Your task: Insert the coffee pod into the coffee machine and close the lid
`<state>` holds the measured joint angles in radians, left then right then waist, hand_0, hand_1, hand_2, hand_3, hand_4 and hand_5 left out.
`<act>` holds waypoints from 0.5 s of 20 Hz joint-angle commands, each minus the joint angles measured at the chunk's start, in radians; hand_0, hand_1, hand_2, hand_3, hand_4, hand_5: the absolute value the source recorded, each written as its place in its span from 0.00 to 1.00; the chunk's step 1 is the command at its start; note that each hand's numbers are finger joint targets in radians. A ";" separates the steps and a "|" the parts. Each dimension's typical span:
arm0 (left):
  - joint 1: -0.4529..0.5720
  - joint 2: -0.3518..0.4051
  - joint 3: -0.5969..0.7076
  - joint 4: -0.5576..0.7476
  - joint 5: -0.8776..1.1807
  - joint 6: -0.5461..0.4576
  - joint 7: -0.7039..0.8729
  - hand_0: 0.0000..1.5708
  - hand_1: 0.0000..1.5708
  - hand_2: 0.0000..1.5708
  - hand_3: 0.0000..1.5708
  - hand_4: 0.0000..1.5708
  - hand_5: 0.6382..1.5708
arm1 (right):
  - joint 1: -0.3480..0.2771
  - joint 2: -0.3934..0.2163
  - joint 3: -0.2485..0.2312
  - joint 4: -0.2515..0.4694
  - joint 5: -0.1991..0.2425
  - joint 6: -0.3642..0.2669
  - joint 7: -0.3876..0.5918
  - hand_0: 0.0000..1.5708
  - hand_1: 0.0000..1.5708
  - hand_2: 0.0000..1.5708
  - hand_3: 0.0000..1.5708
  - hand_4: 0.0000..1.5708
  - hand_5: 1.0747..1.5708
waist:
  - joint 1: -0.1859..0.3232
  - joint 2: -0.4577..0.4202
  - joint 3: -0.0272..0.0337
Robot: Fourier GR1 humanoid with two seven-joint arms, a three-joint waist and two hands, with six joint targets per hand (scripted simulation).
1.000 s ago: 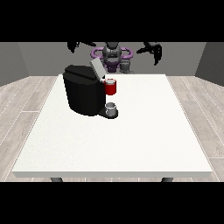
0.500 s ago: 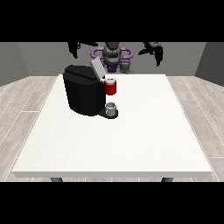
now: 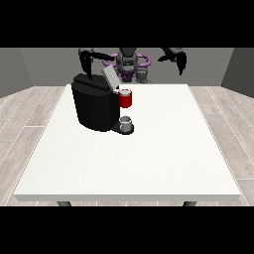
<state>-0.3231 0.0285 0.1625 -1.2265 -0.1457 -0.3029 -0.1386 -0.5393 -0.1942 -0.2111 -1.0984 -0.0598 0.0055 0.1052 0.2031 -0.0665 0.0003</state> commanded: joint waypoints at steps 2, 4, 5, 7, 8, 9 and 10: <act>0.082 0.012 -0.009 -0.082 -0.001 0.037 -0.004 0.00 0.00 0.00 0.00 0.23 1.00 | -0.025 0.049 0.076 -0.007 0.019 0.006 0.035 0.00 0.00 0.00 0.00 0.00 1.00 | -0.051 0.008 -0.0003; 0.096 0.032 0.001 -0.090 0.027 0.006 -0.029 0.00 0.00 0.00 0.00 0.24 1.00 | -0.043 0.062 0.080 0.006 0.017 0.005 0.000 0.00 0.00 0.00 0.00 0.00 1.00 | -0.053 0.043 -0.0003; 0.048 0.055 0.021 -0.105 0.039 0.017 0.028 0.00 0.00 0.00 0.00 0.23 1.00 | -0.072 0.062 0.082 0.013 0.014 0.002 0.023 0.00 0.00 0.00 0.00 0.00 1.00 | -0.061 0.051 -0.0003; 0.029 0.080 0.044 -0.093 0.058 0.008 0.028 0.00 0.00 0.00 0.00 0.24 1.00 | -0.111 0.070 0.092 0.017 0.032 -0.019 0.014 0.00 0.00 0.00 0.00 0.00 1.00 | -0.062 0.079 -0.0004; 0.072 0.022 0.005 -0.113 0.016 0.078 -0.012 0.00 0.00 0.00 0.00 0.23 1.00 | -0.091 0.053 0.095 0.034 0.028 0.021 -0.006 0.00 0.00 0.00 0.00 0.00 1.00 | -0.068 0.084 -0.0003; 0.066 0.012 -0.017 -0.164 0.032 0.058 0.044 0.00 0.00 0.00 0.00 0.21 1.00 | -0.106 0.030 0.063 0.082 0.027 0.016 -0.057 0.00 0.00 0.00 0.00 0.00 1.00 | -0.031 0.104 -0.0001; 0.141 0.032 -0.017 -0.143 0.024 0.031 -0.023 0.00 0.00 0.00 0.00 0.20 1.00 | -0.114 -0.006 0.054 0.049 0.001 0.063 -0.009 0.00 0.00 0.00 0.00 0.00 1.00 | -0.045 0.075 -0.0003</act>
<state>-0.2517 0.0552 0.1601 -1.3439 -0.1197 -0.2669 -0.1284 -0.6248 -0.1635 -0.1473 -1.0587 -0.0428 0.0244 0.0920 0.1615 0.0028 0.0002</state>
